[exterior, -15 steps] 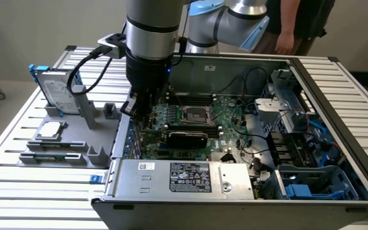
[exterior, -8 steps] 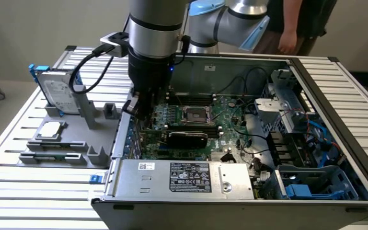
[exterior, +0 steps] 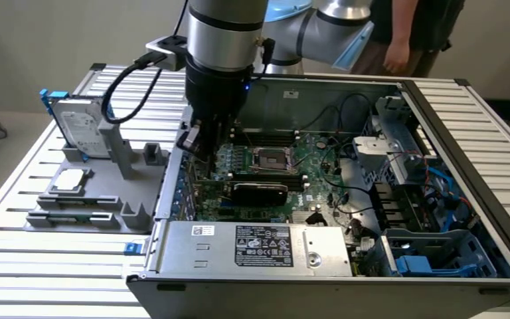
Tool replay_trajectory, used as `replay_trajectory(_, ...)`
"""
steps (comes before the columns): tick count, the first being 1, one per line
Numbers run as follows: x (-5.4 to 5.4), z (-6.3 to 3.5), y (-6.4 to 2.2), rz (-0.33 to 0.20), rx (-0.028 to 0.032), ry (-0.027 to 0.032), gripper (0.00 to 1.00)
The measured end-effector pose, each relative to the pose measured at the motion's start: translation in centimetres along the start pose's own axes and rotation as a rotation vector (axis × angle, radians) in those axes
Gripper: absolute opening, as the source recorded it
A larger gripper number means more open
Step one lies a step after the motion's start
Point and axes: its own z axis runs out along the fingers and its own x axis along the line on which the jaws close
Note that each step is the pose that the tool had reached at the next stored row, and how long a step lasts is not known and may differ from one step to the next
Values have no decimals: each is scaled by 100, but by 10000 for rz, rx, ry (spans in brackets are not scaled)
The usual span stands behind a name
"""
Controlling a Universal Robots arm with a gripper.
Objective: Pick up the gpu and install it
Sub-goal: 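Insert the gpu into the slot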
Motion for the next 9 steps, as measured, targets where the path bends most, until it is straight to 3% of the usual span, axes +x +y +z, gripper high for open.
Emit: replay_trajectory(9,-14,-414,-73,3,-1,-2,11)
